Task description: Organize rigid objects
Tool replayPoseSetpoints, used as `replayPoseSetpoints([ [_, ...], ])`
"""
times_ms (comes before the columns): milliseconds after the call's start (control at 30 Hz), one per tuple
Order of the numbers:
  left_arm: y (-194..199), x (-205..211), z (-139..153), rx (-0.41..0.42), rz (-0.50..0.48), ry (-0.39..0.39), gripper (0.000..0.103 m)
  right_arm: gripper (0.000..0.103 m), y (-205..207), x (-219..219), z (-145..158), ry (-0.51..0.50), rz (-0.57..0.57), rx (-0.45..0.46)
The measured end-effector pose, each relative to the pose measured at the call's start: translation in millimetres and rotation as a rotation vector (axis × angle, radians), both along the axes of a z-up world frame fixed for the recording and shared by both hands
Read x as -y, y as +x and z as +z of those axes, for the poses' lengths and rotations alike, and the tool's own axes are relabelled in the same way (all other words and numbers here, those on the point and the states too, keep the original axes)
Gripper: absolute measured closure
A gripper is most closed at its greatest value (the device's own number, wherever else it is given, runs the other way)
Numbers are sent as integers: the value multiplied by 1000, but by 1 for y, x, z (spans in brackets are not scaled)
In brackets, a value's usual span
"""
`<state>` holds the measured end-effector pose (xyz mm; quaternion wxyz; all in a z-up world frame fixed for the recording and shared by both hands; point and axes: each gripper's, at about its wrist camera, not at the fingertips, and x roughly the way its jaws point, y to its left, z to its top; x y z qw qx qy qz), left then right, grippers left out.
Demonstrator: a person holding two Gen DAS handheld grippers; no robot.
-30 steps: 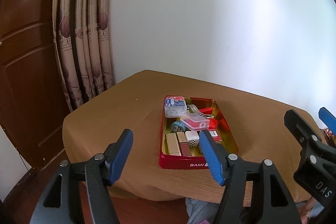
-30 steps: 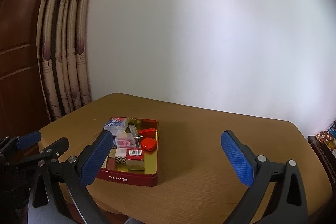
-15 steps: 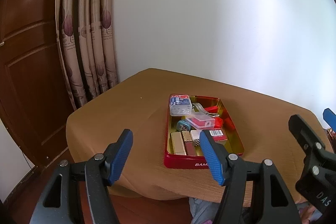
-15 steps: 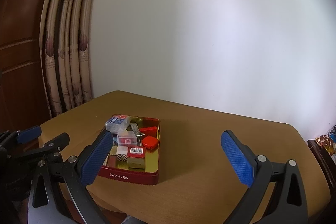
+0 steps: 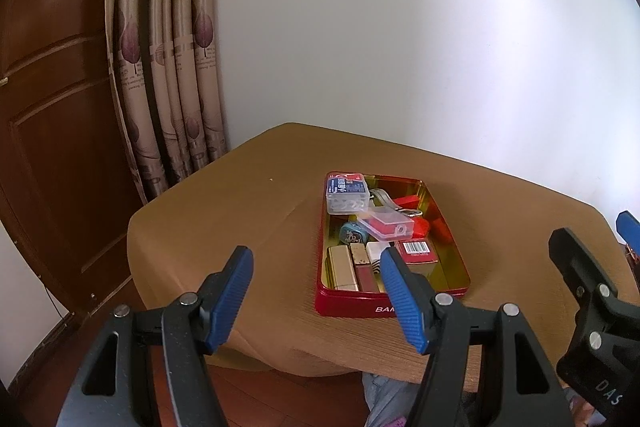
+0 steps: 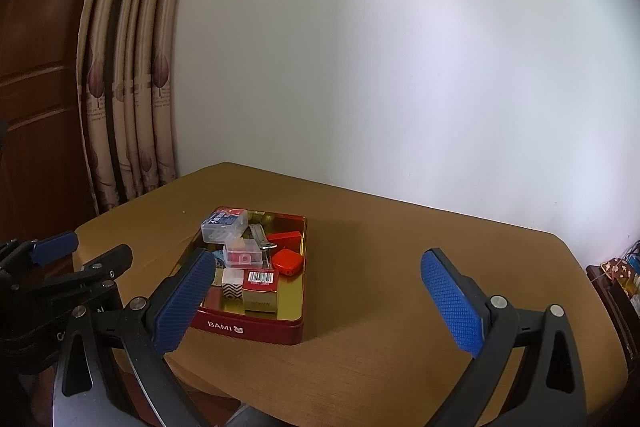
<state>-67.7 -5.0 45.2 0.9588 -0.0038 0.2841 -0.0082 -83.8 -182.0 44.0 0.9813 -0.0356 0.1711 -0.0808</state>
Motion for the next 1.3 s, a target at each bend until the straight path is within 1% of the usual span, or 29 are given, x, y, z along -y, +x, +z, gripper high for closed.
replayPoseSetpoints([
  [367, 3, -2, -1, -9, -2, -2, 35, 1, 0, -2, -3, -4, 7, -5],
  [567, 2, 2, -3, -2, -2, 10, 35, 1, 0, -3, -4, -6, 6, -12],
  [633, 2, 3, -4, -2, -5, 12, 34, 1, 1, -3, -4, -8, 5, -14],
  [667, 2, 3, -4, -2, -5, 12, 32, 1, 0, -3, -5, -8, 4, -16],
  [700, 2, 3, -4, -5, -4, 13, 24, 1, 1, -3, -5, -8, 5, -18],
  [767, 1, 4, -5, -9, -3, 15, 17, 1, 2, -3, -5, -8, 5, -23],
  [900, 1, 6, -6, 4, -1, 23, 16, 1, 2, -3, -6, -8, 6, -26],
  [967, 1, 8, -8, 10, 5, 39, 15, 1, 3, -3, -7, -7, 5, -30],
  [1100, 2, 8, -10, 15, -4, 33, 15, 1, 4, -3, -8, 0, 4, -35],
  [1167, 1, 9, -10, 25, 2, 47, 15, 1, 3, -3, -7, -6, 5, -31],
  [1300, 4, 8, -13, 9, -2, 43, 15, 1, 4, -2, -8, -6, 6, -30],
])
